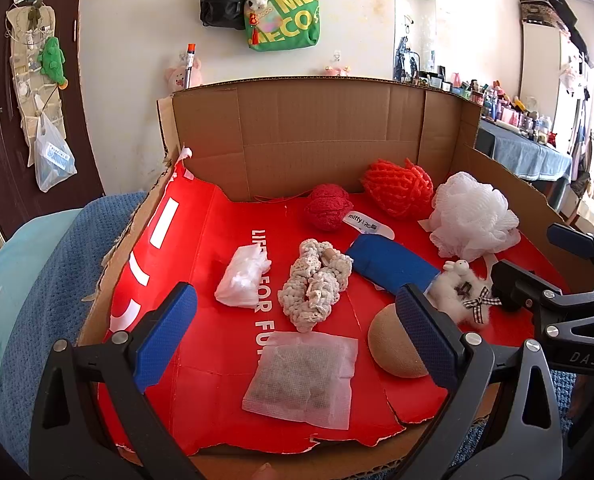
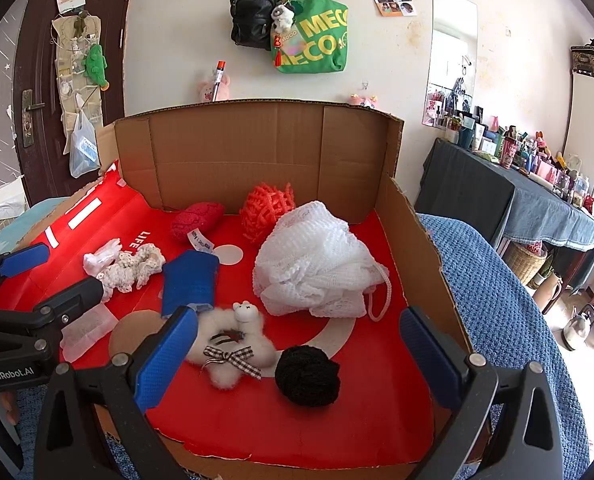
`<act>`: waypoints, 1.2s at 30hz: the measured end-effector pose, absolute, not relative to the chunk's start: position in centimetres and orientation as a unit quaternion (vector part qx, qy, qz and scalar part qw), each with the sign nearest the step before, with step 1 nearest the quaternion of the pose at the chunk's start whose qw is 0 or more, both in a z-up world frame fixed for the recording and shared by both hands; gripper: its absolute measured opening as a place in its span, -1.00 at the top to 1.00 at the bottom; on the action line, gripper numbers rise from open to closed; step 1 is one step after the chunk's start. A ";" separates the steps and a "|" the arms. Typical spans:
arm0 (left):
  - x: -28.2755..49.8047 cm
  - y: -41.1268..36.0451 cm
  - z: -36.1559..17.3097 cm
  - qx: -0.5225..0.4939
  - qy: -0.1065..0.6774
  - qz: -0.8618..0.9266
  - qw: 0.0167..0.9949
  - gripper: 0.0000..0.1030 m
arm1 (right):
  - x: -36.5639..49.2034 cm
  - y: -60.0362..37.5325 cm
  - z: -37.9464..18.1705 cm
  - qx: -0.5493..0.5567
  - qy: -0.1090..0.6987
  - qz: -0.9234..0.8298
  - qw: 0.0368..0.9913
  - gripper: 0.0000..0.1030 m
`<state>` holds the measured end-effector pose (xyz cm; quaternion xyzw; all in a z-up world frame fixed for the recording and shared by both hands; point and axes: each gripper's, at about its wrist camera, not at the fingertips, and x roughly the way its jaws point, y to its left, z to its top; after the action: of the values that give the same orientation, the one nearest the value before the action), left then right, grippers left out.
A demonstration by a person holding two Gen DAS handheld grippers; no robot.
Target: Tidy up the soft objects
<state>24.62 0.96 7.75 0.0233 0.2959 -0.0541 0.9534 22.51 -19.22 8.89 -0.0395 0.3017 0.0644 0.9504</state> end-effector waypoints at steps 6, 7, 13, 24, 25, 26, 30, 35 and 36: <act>24.6 1.0 7.7 0.023 0.296 -0.054 0.953 -0.97 | 22.5 -19.2 8.9 -0.040 0.302 0.064 0.950 -1.00; 24.6 1.0 7.7 0.023 0.296 -0.055 0.953 -0.97 | 22.5 -19.2 8.9 -0.040 0.302 0.064 0.950 -1.00; 24.6 1.0 7.7 0.023 0.297 -0.054 0.953 -0.97 | 22.5 -19.2 8.9 -0.040 0.302 0.064 0.950 -1.00; 24.6 0.9 7.6 0.022 0.298 -0.056 0.953 -0.97 | 22.5 -19.2 8.9 -0.041 0.302 0.065 0.950 -1.00; 24.6 0.9 7.6 0.022 0.298 -0.057 0.953 -0.97 | 22.5 -19.2 8.9 -0.041 0.302 0.065 0.950 -1.00; 24.6 0.9 7.6 0.022 0.298 -0.056 0.953 -0.97 | 22.5 -19.2 8.9 -0.041 0.302 0.064 0.950 -1.00; 24.5 1.0 7.6 0.020 0.298 -0.053 0.953 -0.97 | 22.4 -19.3 8.9 -0.037 0.300 0.066 0.951 -1.00; 23.6 1.6 8.3 0.011 0.299 -0.043 0.953 -0.97 | 21.2 -20.0 9.9 -0.020 0.300 0.069 0.951 -1.00; 22.9 1.7 8.7 0.010 0.296 -0.043 0.954 -0.97 | 20.7 -20.2 10.3 -0.015 0.299 0.075 0.951 -1.00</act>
<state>22.92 1.70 8.73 0.0102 0.2963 -0.0429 0.9541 20.68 -20.16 10.30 -0.0146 0.2989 0.0750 0.9512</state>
